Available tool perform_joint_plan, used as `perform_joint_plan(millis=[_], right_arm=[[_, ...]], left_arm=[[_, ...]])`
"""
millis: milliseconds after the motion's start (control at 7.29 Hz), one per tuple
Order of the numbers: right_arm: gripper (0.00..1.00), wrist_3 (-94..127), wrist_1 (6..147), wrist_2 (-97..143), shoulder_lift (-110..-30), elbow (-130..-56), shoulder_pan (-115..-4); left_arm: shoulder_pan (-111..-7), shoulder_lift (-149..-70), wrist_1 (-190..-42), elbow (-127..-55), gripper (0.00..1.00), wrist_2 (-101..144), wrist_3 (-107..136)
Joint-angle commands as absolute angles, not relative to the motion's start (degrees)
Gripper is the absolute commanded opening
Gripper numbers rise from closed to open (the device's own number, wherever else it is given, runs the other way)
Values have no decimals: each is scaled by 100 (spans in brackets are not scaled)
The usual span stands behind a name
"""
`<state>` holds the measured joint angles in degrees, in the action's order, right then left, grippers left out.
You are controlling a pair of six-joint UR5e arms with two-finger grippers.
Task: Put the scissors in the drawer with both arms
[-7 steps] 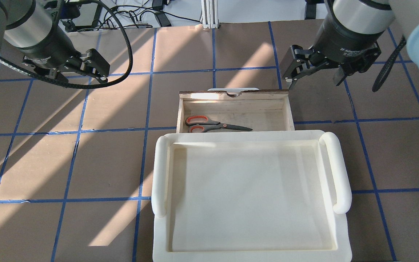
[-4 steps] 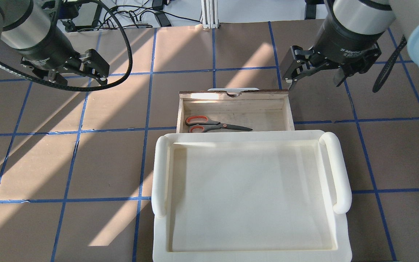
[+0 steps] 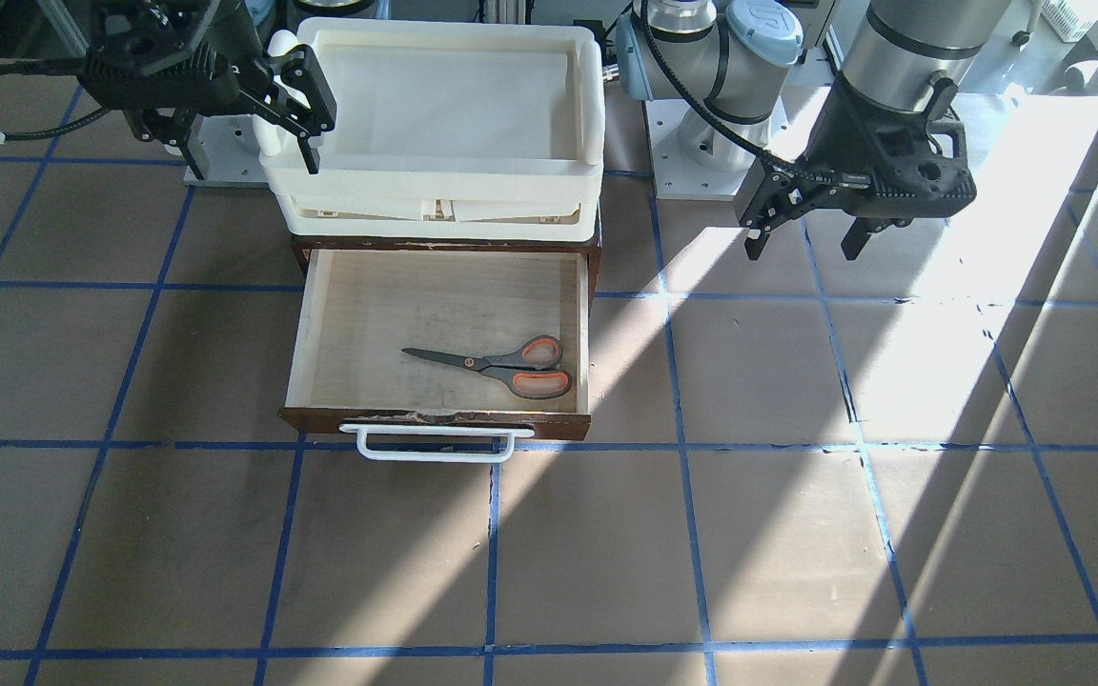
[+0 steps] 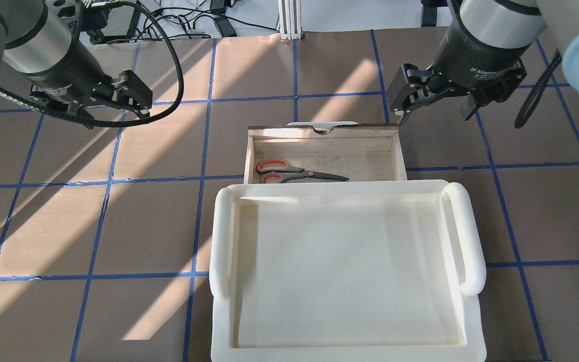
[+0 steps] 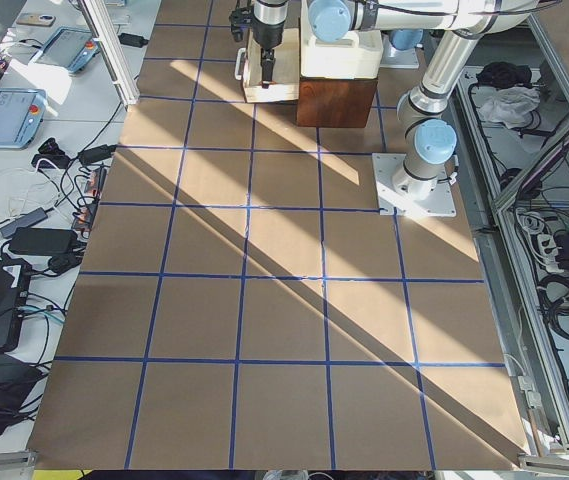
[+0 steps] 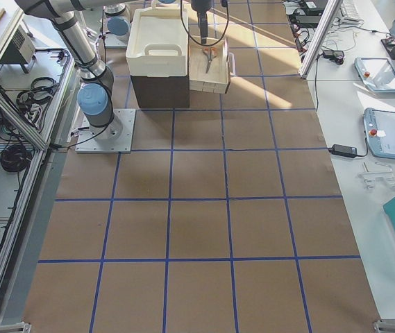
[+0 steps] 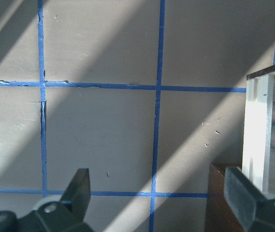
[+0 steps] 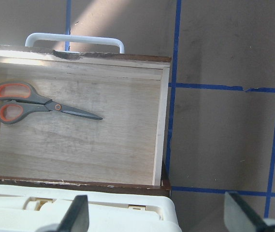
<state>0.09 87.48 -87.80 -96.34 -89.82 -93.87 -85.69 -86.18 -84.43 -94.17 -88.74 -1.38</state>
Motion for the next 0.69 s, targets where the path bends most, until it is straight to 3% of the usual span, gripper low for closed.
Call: perform_joint_plan(millis=[0,548], right_arm=[[100,9,8754,-8780,-9624,-8982,-9387],[100,9,8745,-8780,-9624,-8982,-9387]], left_arm=[[-8587,-8613,-8446,-9422,100,-8877,-106],[-8807,-8552,-8446,-9422,100,-8895,-114]])
